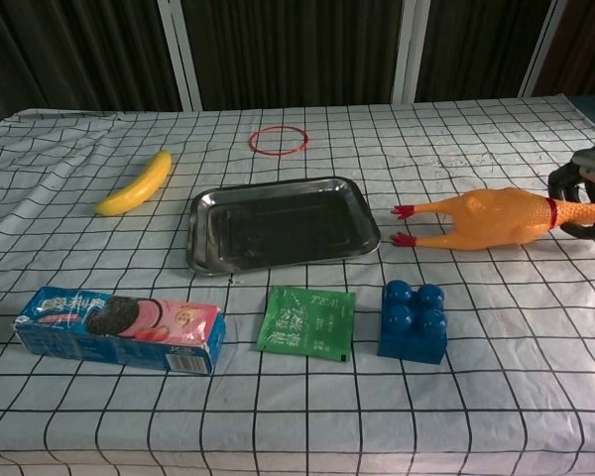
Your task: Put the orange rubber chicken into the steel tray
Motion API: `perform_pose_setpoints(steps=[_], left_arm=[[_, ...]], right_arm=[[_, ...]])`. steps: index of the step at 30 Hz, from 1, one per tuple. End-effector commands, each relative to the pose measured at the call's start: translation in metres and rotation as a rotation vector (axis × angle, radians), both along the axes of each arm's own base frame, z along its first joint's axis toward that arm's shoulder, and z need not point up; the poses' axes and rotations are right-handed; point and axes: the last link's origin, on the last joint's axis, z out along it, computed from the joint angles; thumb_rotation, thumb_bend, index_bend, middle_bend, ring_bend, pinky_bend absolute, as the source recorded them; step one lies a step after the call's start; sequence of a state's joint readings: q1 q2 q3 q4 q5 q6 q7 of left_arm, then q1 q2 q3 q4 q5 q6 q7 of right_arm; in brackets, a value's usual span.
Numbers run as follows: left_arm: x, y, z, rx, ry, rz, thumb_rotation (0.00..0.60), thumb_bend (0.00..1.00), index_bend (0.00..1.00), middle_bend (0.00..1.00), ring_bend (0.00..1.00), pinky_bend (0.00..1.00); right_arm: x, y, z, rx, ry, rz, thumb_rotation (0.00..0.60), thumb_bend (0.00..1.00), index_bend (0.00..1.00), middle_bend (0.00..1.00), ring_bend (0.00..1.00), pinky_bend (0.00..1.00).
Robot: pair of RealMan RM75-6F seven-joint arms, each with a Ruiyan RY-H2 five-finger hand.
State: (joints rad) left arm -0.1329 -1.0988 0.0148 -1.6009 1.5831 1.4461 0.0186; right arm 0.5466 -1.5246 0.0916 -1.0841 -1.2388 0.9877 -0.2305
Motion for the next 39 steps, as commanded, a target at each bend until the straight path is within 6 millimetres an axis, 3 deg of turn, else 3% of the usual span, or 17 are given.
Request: perform_pose_setpoints(steps=[1,6,9,13,19,23,29,39], left_arm=[[0.000,0.000,0.001,0.002,0.000,0.003,0.600,0.35,0.00,0.00,0.00,0.00],[0.000,0.000,0.001,0.002,-0.002,0.002,0.600,0.35,0.00,0.00,0.00,0.00],[0.002,0.000,0.001,0.002,-0.013,-0.016,0.600,0.35,0.00,0.00,0.00,0.00],[0.019,0.008,-0.005,-0.077,-0.218,-0.215,0.600,0.36,0.00,0.00,0.00,0.00],[0.038,0.021,-0.015,-0.223,-0.451,-0.354,0.600,0.33,0.00,0.00,0.00,0.00],[0.050,0.033,-0.025,-0.279,-0.554,-0.370,0.600,0.28,0.00,0.00,0.00,0.00],[0.067,0.054,-0.042,-0.284,-0.563,-0.360,0.600,0.24,0.00,0.00,0.00,0.00],[0.081,0.080,-0.068,-0.296,-0.633,-0.302,0.600,0.24,0.00,0.00,0.00,0.00]], right_arm=[[0.011,0.015,0.009,-0.029,-0.024,0.148,0.600,0.51,0.93,0.70,0.67,0.71],[0.017,0.022,0.016,-0.046,-0.033,0.211,0.600,0.54,0.94,0.73,0.70,0.73],[0.030,0.037,0.031,-0.061,-0.070,0.304,0.600,0.55,0.95,0.73,0.70,0.74],[0.067,0.053,0.052,-0.069,-0.130,0.440,0.600,0.55,0.95,0.73,0.70,0.74],[0.118,0.054,0.059,-0.062,-0.180,0.521,0.600,0.55,0.95,0.74,0.70,0.74],[0.153,0.050,0.051,-0.018,-0.207,0.542,0.600,0.55,0.95,0.74,0.70,0.74],[0.202,0.039,0.025,0.058,-0.211,0.549,0.600,0.55,0.95,0.74,0.70,0.74],[0.250,0.034,-0.020,0.146,-0.192,0.539,0.600,0.55,0.95,0.74,0.70,0.74]])
